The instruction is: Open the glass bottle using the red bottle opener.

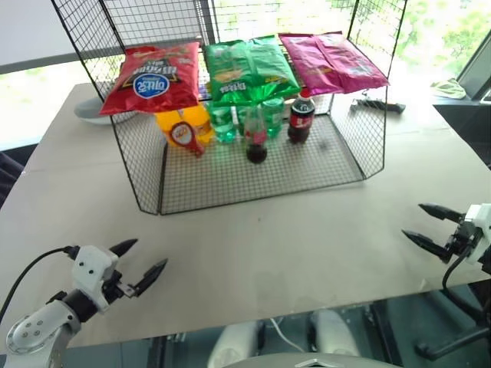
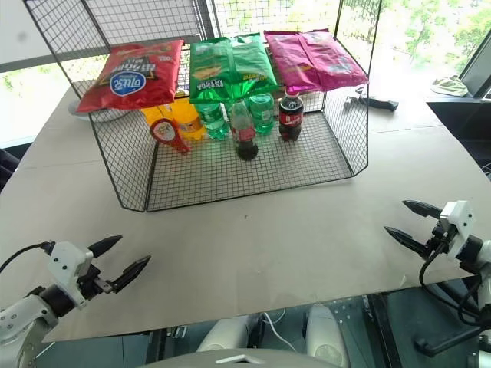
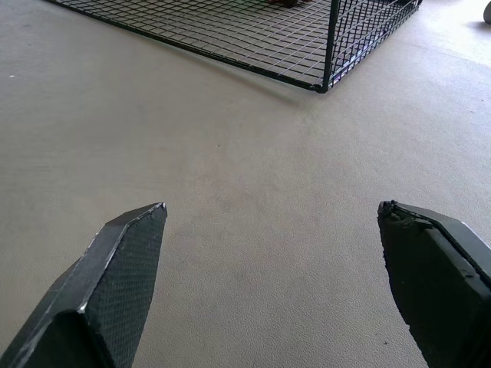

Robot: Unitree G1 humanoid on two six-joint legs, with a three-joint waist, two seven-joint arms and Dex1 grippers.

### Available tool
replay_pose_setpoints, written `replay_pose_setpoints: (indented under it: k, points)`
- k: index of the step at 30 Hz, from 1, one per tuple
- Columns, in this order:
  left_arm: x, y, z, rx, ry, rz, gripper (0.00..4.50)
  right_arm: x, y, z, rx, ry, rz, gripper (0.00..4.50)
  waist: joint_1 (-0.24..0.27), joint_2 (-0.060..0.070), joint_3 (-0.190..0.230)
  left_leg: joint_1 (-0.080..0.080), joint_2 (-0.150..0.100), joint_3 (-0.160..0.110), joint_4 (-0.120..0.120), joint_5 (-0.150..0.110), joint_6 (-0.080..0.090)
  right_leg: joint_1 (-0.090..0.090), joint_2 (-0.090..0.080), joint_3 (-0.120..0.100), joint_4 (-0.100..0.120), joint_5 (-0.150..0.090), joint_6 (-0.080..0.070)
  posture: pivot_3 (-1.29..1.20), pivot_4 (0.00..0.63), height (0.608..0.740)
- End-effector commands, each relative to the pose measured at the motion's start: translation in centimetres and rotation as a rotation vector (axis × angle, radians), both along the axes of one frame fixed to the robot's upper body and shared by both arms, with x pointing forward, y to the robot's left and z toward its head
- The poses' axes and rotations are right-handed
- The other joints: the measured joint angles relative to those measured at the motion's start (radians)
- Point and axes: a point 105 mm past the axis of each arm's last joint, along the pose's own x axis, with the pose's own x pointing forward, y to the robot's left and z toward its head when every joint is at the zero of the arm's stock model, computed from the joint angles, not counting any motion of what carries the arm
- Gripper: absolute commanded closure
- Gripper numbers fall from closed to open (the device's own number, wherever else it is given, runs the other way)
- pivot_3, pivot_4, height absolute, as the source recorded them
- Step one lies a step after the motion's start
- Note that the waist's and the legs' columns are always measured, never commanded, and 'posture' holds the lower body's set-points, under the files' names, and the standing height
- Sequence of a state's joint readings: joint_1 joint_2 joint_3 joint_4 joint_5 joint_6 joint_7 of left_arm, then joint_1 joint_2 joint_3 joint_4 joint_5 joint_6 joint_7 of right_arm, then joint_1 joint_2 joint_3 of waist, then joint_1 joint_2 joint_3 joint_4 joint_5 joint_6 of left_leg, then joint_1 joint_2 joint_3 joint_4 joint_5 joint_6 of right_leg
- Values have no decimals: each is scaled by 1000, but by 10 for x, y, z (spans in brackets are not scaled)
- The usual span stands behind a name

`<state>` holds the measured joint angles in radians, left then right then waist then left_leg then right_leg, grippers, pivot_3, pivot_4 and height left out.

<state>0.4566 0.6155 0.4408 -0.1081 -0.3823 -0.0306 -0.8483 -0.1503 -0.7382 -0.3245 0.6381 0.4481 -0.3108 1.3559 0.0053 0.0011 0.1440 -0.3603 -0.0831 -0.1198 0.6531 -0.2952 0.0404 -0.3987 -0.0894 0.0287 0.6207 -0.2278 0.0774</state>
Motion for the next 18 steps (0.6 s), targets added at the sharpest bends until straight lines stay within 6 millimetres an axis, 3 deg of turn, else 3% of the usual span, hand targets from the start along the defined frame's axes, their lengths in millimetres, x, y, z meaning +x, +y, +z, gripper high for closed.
replay_pose_setpoints:
  k: [1,18]
  points:
    - [3,2,9,24,-43,-5,0,4,-5,12,-20,-46,-2,68,0,0,0,0,0,0,0,0,0,0,0,0,0,0,0,0,150,740]
    - [12,-13,5,-4,-51,-27,0,9,14,12,5,-61,37,68,3,0,0,0,0,0,0,0,0,0,0,0,0,0,0,0,150,740]
